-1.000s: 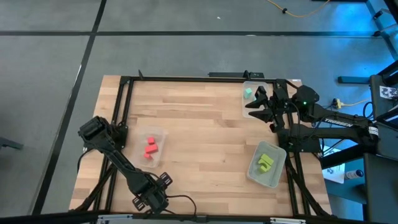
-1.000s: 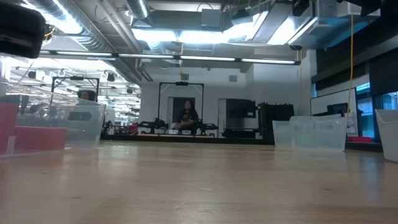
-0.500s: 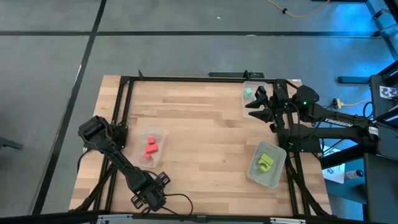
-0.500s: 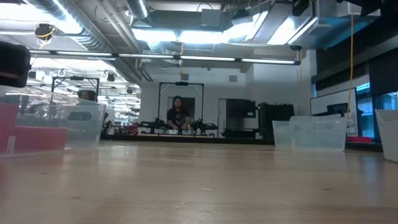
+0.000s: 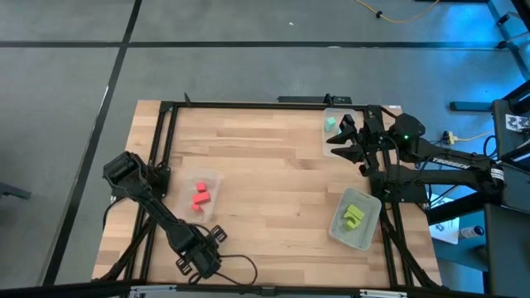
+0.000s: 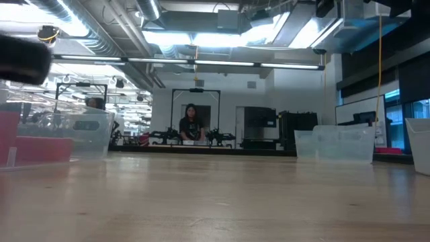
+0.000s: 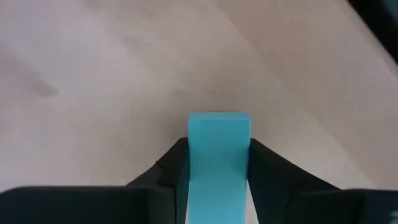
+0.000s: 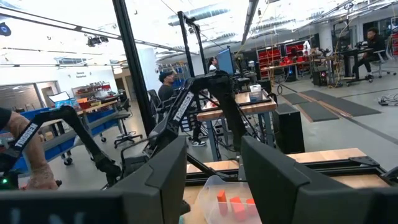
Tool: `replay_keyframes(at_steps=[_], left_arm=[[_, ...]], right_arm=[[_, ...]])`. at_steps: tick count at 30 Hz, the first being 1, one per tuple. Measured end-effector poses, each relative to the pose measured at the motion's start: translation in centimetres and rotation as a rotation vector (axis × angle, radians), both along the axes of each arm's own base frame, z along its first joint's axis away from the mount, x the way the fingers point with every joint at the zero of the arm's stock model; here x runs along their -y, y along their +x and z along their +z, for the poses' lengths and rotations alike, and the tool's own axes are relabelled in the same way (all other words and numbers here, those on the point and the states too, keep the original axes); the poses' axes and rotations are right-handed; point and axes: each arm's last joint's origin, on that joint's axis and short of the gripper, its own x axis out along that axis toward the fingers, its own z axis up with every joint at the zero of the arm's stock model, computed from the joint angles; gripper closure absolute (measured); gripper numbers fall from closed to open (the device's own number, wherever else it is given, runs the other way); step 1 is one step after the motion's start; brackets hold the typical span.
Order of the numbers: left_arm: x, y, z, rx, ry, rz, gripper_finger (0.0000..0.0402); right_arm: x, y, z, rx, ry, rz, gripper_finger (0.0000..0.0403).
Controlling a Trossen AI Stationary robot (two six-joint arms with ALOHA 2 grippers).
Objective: Sort & place blocks by color
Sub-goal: Put the light blue block into the top transparent bin
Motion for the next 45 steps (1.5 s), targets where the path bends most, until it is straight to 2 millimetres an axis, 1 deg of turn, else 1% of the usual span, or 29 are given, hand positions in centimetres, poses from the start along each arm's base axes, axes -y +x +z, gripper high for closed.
replay_keyframes(at_steps=[2, 4, 7, 9, 11, 14, 16, 18, 20, 22, 25, 27, 29, 31, 34, 37, 41, 45], left_arm=[[-0.4, 0.3, 1.3, 0.020, -0.030, 0.064, 0.0287], [-0.8, 0.6, 3.3, 0.058, -0.090, 0.145, 0.0287], [-1.7, 1.3, 7.5, 0.154, -0.203, 0.251, 0.0287], [-3.1, 1.6, 10.8, 0.295, -0.227, 0.344, 0.0287], [-5.5, 2.0, 14.2, 0.484, -0.221, 0.503, 0.0287], [-9.7, 1.9, 18.5, 0.761, -0.244, 0.770, 0.0287], [-12.3, 1.2, 20.8, 0.951, -0.271, 0.870, 0.0287], [-14.8, 0.6, 22.0, 1.107, -0.310, 0.907, 0.0287], [-17.2, 0.4, 22.1, 1.243, -0.400, 0.910, 0.0287], [-19.6, 0.3, 21.5, 1.389, -0.532, 0.876, 0.0287], [-23.0, 0.2, 19.8, 1.543, -0.712, 0.792, 0.0287], [-25.0, 0.4, 18.5, 1.565, -0.797, 0.771, 0.0287], [-26.6, 1.1, 17.5, 1.532, -0.851, 0.763, 0.0287], [-27.9, 1.6, 17.0, 1.486, -0.895, 0.755, 0.0287], [-29.0, 2.2, 17.4, 1.478, -0.934, 0.720, 0.0287], [-29.7, 2.8, 17.7, 1.504, -0.929, 0.723, 0.0287], [-30.2, 3.5, 17.9, 1.534, -0.914, 0.758, 0.0287], [-30.0, 5.0, 17.7, 1.506, -0.920, 0.766, 0.0287]], right_arm=[[0.0, 0.0, 0.0, -0.001, 0.004, 0.001, 0.0245], [0.0, 0.0, 0.0, -0.002, 0.011, 0.002, 0.0245], [0.0, 0.0, 0.0, -0.012, 0.059, 0.012, 0.0245], [0.0, 0.0, 0.0, -0.016, 0.083, 0.018, 0.0245], [0.0, 0.0, 0.0, -0.020, 0.098, 0.020, 0.0245], [0.1, 0.2, 0.0, -0.032, 0.155, 0.016, 0.0245], [0.3, 0.5, -0.2, -0.044, 0.200, -0.029, 0.0245], [0.6, 1.0, -0.5, -0.055, 0.231, -0.057, 0.0245], [0.8, 1.7, -0.7, -0.056, 0.233, -0.061, 0.0245], [1.0, 2.6, -0.9, -0.049, 0.232, -0.052, 0.0245], [1.3, 3.7, -1.1, -0.027, 0.232, -0.047, 0.0245], [1.4, 4.4, -1.4, -0.025, 0.247, -0.049, 0.0245], [1.5, 5.0, -1.8, -0.043, 0.270, -0.070, 0.0245], [1.8, 5.5, -2.2, -0.063, 0.304, -0.102, 0.0242], [2.1, 6.3, -2.1, -0.074, 0.344, -0.123, 0.0229], [2.3, 7.1, -1.5, -0.078, 0.353, -0.117, 0.0203], [2.5, 8.3, -1.0, -0.126, 0.334, -0.102, 0.0161], [2.7, 9.8, -0.9, -0.164, 0.294, -0.086, 0.0123]])
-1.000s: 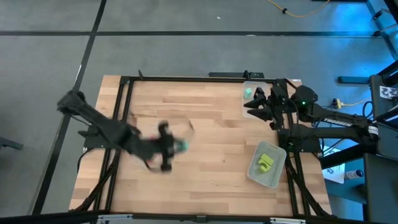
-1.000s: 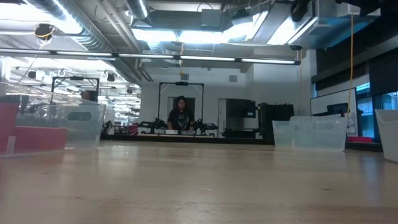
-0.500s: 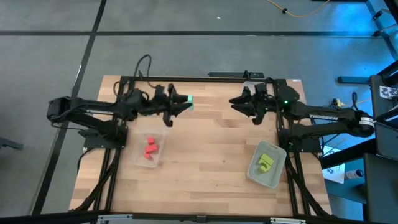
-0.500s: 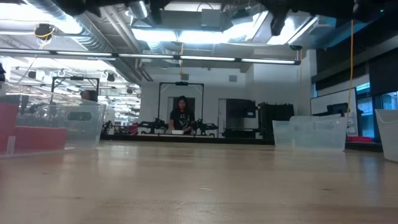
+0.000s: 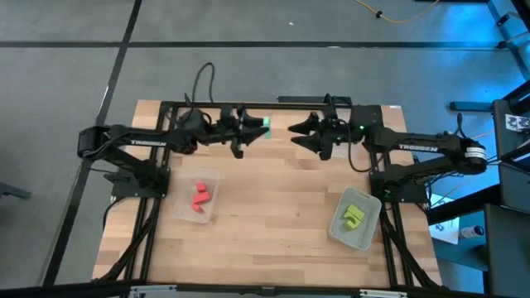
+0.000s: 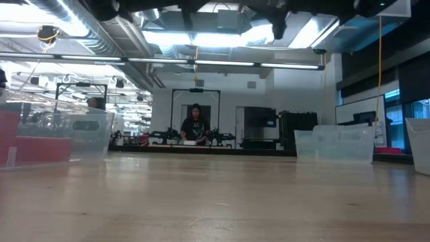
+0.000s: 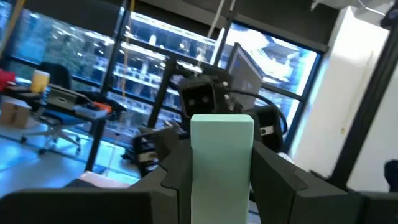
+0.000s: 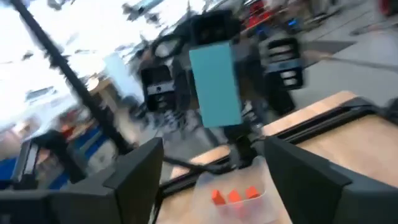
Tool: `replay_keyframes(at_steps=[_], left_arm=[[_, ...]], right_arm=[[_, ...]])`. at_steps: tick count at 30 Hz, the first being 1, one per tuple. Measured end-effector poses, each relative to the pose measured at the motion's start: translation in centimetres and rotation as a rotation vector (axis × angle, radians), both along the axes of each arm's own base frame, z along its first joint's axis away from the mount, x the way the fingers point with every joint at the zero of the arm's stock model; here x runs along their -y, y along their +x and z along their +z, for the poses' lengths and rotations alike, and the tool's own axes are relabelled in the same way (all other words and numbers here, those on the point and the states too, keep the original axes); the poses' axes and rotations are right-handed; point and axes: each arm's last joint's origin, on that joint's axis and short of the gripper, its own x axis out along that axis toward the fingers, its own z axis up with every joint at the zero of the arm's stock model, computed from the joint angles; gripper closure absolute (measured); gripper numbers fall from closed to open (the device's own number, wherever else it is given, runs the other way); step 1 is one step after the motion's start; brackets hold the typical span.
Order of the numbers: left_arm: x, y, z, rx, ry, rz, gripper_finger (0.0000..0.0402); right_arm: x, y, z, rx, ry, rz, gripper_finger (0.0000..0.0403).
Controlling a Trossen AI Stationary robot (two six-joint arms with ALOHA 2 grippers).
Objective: Sort & place blocks by color
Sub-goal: Put the light blue block into the top transparent bin
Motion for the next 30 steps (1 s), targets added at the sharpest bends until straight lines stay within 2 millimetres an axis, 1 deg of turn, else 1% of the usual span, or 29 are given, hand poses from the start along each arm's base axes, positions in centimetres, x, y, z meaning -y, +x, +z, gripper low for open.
replay_keyframes(at_steps=[2, 5, 8, 13, 17, 22, 26, 30], left_arm=[[0.2, 1.0, 0.1, -0.002, 0.000, -0.016, 0.0287], [0.4, 2.4, -0.1, -0.016, -0.002, -0.035, 0.0287], [0.7, 3.0, -0.1, -0.018, 0.002, -0.048, 0.0287], [1.1, 3.2, -0.1, -0.034, 0.038, -0.013, 0.0287], [1.8, 3.4, -0.2, -0.043, 0.071, 0.049, 0.0287], [2.6, 3.8, -0.7, -0.064, 0.082, 0.016, 0.0287], [2.8, 3.9, -0.9, -0.074, 0.077, 0.032, 0.0287], [2.7, 4.2, -1.3, -0.083, 0.072, 0.044, 0.0287]], right_arm=[[-0.3, 1.0, -0.1, -0.011, -0.049, 0.061, 0.0116], [-0.8, 2.3, -0.1, -0.035, -0.145, 0.146, 0.0116], [-0.9, 2.7, 0.2, -0.062, -0.198, 0.195, 0.0119], [-0.9, 2.9, 0.4, -0.066, -0.213, 0.185, 0.0119], [-0.6, 2.9, 0.1, -0.101, -0.206, 0.078, 0.0120], [-0.4, 3.1, 0.1, -0.102, -0.227, 0.002, 0.0120], [-0.5, 3.1, 0.1, -0.100, -0.229, 0.021, 0.0120], [-1.1, 3.2, 0.0, -0.103, -0.229, 0.054, 0.0121]])
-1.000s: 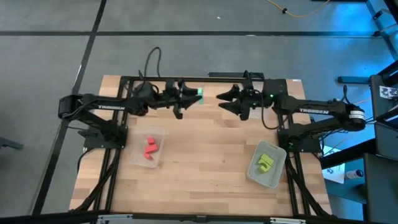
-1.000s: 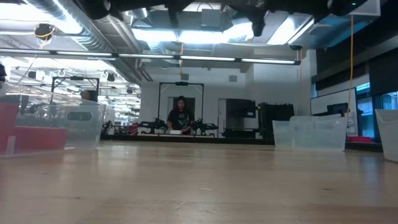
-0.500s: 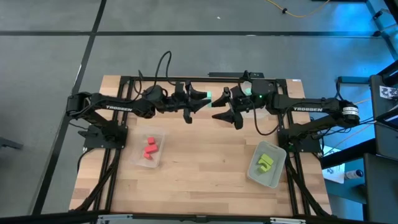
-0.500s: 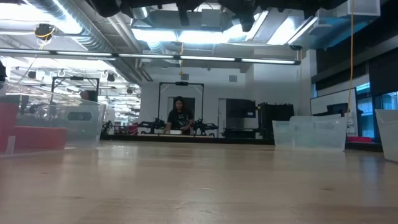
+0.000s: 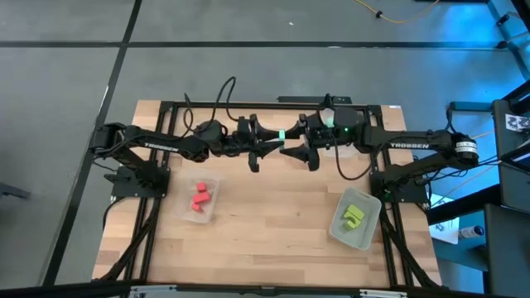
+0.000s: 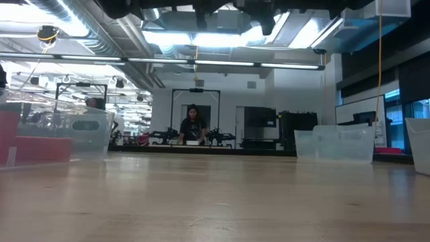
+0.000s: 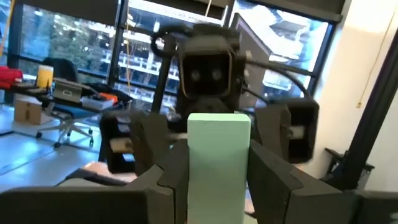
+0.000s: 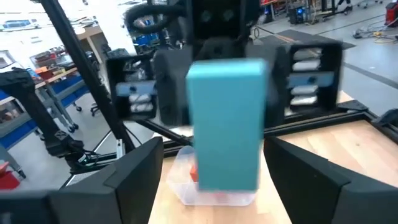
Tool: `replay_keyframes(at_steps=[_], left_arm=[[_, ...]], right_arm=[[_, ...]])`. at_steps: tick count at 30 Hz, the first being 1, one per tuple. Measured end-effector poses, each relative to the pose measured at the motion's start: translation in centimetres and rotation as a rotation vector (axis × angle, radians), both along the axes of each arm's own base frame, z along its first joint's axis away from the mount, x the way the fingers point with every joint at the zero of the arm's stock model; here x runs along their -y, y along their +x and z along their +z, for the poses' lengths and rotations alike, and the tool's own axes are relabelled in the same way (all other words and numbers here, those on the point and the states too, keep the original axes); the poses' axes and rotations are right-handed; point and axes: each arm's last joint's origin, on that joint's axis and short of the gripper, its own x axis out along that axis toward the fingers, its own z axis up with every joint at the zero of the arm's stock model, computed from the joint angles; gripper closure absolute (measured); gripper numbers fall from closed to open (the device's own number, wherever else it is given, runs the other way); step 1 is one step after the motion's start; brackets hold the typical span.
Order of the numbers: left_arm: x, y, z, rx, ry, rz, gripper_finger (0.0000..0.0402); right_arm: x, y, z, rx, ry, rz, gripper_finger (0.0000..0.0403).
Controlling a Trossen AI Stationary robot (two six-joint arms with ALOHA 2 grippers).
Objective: Sort & place blocks by color
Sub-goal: Put the light blue block into the top transparent bin
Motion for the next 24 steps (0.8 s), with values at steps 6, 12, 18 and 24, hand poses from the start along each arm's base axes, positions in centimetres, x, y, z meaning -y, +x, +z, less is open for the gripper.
replay_keyframes(at_steps=[6, 12, 18, 24], left_arm=[[0.03, -0.08, 0.22, 0.015, 0.004, -0.007, 0.0287], [0.04, -0.09, 0.24, 0.017, 0.004, -0.007, 0.0287], [0.05, -0.15, 0.44, 0.040, 0.001, -0.008, 0.0287], [0.23, -0.13, 0.42, 0.037, 0.001, -0.007, 0.0287]], right_arm=[[-0.23, 0.15, -0.21, -0.014, 0.003, -0.005, 0.0139], [-0.24, 0.13, -0.46, -0.043, 0.029, -0.006, 0.0171], [-0.25, 0.12, -0.50, -0.047, 0.029, -0.004, 0.0242], [-0.26, 0.12, -0.55, -0.052, 0.038, -0.002, 0.0275]])
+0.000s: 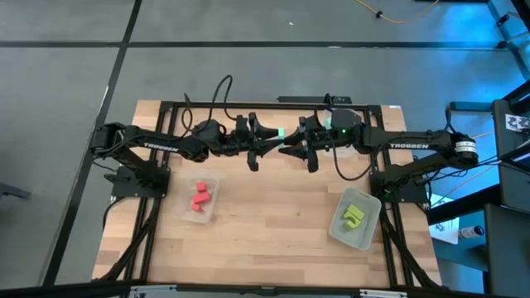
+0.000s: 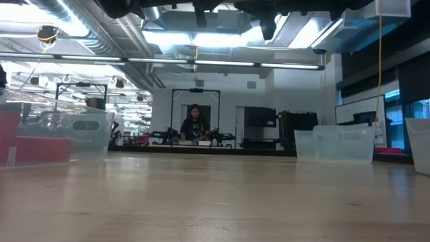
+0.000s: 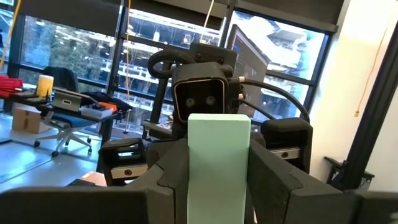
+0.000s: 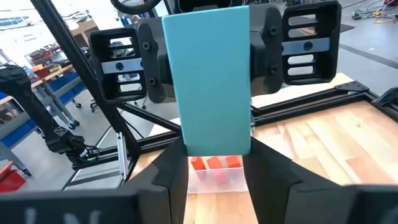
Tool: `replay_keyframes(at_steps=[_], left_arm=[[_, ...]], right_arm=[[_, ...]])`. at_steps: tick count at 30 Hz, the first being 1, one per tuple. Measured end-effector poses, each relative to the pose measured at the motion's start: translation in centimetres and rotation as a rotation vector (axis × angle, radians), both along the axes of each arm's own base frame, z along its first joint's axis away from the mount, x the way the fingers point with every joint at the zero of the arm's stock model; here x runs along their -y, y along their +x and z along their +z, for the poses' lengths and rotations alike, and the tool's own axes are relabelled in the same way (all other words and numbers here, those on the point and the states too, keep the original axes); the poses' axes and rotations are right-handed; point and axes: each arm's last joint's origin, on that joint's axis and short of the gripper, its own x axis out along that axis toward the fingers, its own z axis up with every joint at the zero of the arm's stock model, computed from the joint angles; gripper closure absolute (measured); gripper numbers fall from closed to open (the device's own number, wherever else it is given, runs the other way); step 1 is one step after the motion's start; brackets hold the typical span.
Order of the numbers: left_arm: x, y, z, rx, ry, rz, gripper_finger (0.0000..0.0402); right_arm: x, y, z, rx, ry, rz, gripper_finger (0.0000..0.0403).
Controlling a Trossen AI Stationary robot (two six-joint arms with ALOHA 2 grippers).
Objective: Sort & place blocks by color
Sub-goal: Put the light blue block into the top transparent bin
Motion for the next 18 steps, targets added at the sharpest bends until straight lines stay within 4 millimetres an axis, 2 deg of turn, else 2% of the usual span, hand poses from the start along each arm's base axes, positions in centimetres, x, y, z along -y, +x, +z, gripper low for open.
replay_keyframes(at_steps=[4, 7, 9, 13, 15, 18], left_arm=[[0.0, 0.0, 0.0, 0.000, -0.001, 0.000, 0.0284], [0.0, 0.0, 0.0, 0.001, -0.007, -0.007, 0.0243], [0.0, 0.0, 0.1, 0.006, -0.026, -0.011, 0.0212], [-0.3, -0.6, 0.5, -0.021, -0.043, -0.042, 0.0174], [-0.5, -1.1, 0.8, -0.055, -0.042, -0.040, 0.0168], [-1.0, -1.9, 1.3, -0.086, -0.031, -0.018, 0.0167]], right_arm=[[0.0, 0.0, 0.0, -0.001, 0.001, 0.006, 0.0275], [0.0, 0.0, 0.0, -0.002, 0.004, 0.015, 0.0279], [0.0, 0.0, 0.0, -0.001, 0.001, 0.021, 0.0340], [0.3, -0.7, 0.3, -0.004, 0.003, 0.053, 0.0389], [0.9, -1.5, 0.6, -0.024, -0.007, 0.039, 0.0400], [1.6, -2.5, 1.0, -0.029, -0.013, 0.005, 0.0396]])
